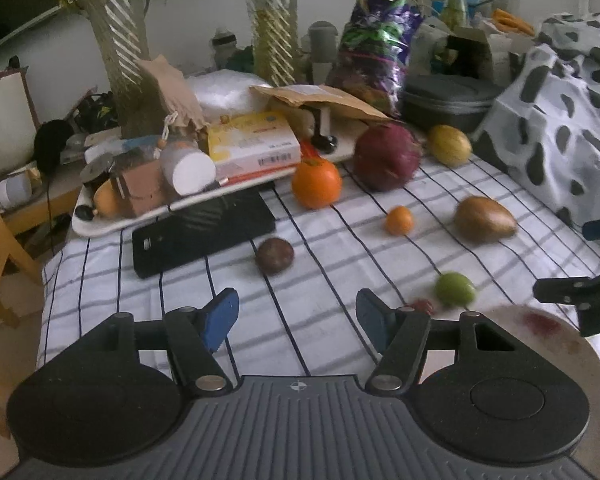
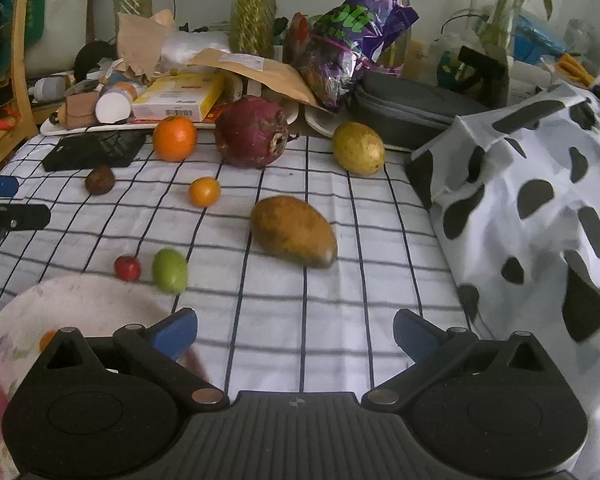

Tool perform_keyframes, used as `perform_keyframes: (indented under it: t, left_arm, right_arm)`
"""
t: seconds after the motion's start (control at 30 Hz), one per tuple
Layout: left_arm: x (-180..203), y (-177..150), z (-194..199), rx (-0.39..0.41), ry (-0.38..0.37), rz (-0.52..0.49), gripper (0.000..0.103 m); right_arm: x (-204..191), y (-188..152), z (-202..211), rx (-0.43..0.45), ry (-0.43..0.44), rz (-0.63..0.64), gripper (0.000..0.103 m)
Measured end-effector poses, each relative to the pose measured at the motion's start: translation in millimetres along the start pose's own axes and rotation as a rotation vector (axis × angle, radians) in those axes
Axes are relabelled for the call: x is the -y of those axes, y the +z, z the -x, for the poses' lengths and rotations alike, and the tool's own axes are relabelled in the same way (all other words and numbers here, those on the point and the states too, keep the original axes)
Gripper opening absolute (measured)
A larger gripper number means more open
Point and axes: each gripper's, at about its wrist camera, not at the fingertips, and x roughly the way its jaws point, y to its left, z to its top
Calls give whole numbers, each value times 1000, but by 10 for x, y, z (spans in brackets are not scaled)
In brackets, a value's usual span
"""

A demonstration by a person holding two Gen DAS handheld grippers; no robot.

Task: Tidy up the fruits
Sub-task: 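Grasp the dark brown round fruit with the left tool while the right tool reaches the mango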

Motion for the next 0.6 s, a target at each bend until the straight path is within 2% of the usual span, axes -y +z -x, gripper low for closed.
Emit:
perform_keyframes:
  t: [0.2, 0.3, 0.6]
  left_arm:
    - [-153, 131, -320, 3, -34, 12, 63]
    - [-176, 167, -472, -12, -22, -9, 63]
    - [-335, 231, -823, -59, -61, 15, 49]
  right_arm:
    - [89, 220, -265, -18, 4, 6, 103]
    - [120, 297, -372, -26, 8, 11, 103]
    - [196, 446, -648, -60, 49, 30, 103]
